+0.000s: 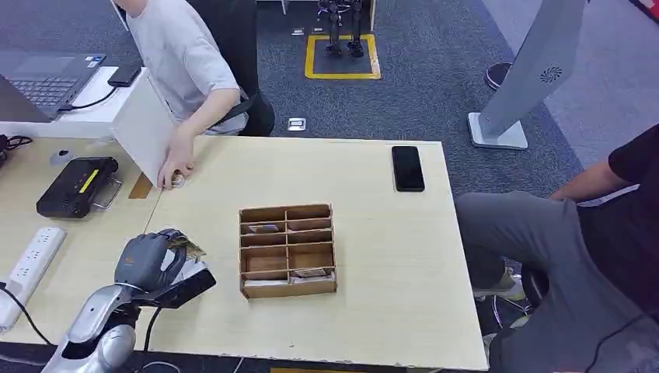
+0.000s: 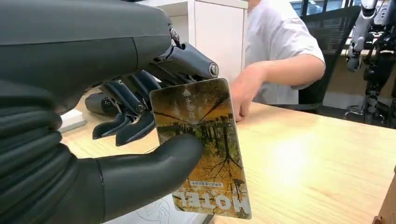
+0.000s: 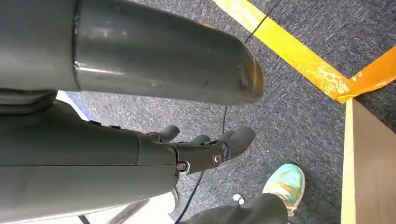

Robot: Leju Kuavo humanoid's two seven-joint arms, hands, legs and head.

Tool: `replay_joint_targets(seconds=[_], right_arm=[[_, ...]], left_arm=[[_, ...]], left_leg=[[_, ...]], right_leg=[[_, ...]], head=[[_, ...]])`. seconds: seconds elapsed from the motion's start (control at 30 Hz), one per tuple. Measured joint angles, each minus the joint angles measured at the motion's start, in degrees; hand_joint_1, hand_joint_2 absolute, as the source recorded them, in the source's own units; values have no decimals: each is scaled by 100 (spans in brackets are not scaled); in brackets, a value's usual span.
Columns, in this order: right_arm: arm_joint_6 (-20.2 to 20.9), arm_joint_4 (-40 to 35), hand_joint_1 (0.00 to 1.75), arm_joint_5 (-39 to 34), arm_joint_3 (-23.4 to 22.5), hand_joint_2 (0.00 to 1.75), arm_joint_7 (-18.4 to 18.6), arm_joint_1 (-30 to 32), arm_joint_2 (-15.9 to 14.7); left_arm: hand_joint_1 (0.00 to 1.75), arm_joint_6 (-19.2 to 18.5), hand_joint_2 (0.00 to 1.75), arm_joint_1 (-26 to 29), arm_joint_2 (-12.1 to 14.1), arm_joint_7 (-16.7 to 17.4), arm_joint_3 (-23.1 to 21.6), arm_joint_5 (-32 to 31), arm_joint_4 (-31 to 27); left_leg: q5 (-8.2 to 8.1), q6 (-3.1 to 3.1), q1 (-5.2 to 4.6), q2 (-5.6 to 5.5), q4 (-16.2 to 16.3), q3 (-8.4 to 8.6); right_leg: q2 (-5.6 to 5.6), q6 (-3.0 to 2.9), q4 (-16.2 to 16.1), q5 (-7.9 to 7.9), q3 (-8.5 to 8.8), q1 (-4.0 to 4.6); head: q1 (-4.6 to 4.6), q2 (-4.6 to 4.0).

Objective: Pass the card to the sensor for recognition and then transmit it.

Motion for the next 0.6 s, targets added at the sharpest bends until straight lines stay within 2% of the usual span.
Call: replay_joint_targets(seconds=[0.27,0.6], right_arm=[[-11,0,0,-9,0,0,-24,11,0],[-83,4,0,-52,0,0,-13,40,0]], left_arm=[[175,90,175,0,2,120,37,-214,50],[175,240,175,86,53,155,492,-205,387]], left_leg=[[0,0,0,0,0,0],[0,0,1,0,0,-1]], right_leg=[[0,0,0,0,1,0],[0,0,1,0,1,0]], head=[[2,0],[2,0]])
